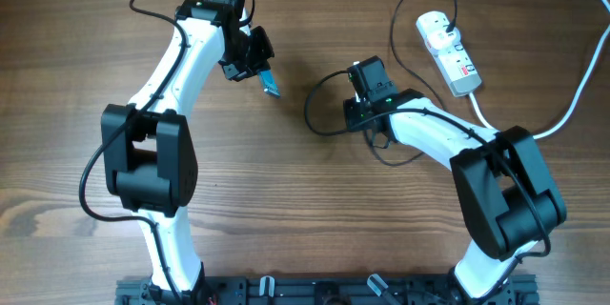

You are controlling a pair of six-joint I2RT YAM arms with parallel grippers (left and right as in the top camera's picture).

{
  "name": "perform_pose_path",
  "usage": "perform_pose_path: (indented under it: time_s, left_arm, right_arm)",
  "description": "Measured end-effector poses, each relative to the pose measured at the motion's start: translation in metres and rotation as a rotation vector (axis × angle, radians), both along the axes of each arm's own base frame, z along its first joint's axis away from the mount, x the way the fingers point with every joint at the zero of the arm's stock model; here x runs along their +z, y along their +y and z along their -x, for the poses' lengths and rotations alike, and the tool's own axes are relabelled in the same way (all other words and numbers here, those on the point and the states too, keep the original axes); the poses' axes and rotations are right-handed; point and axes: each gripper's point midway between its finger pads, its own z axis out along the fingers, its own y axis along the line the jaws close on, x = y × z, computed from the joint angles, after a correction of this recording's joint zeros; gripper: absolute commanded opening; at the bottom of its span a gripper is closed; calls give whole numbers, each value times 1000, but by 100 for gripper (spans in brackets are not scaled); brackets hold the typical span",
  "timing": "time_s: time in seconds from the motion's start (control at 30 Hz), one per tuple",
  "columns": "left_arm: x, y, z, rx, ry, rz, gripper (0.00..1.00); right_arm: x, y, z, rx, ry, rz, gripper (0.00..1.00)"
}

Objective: Plug charger to phone and switch on socket

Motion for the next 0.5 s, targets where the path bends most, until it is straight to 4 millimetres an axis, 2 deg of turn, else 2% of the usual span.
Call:
perform_pose_path:
  time_s: [0.27, 0.4, 0.47, 0.5]
  left_arm:
    - [1, 0, -2, 0, -10, 2, 4]
    - [3, -3, -6, -1, -26, 20, 4]
    - [9, -7, -16, -5, -63, 79, 4]
    - [14, -10, -21, -11, -85, 122, 4]
  right_arm:
    - [0, 4, 2, 23, 13, -22, 4]
    - [3, 3, 8, 23, 92, -122, 4]
    - [13, 3, 9, 21, 125, -231, 4]
    - [29, 2, 6, 25, 125, -334, 4]
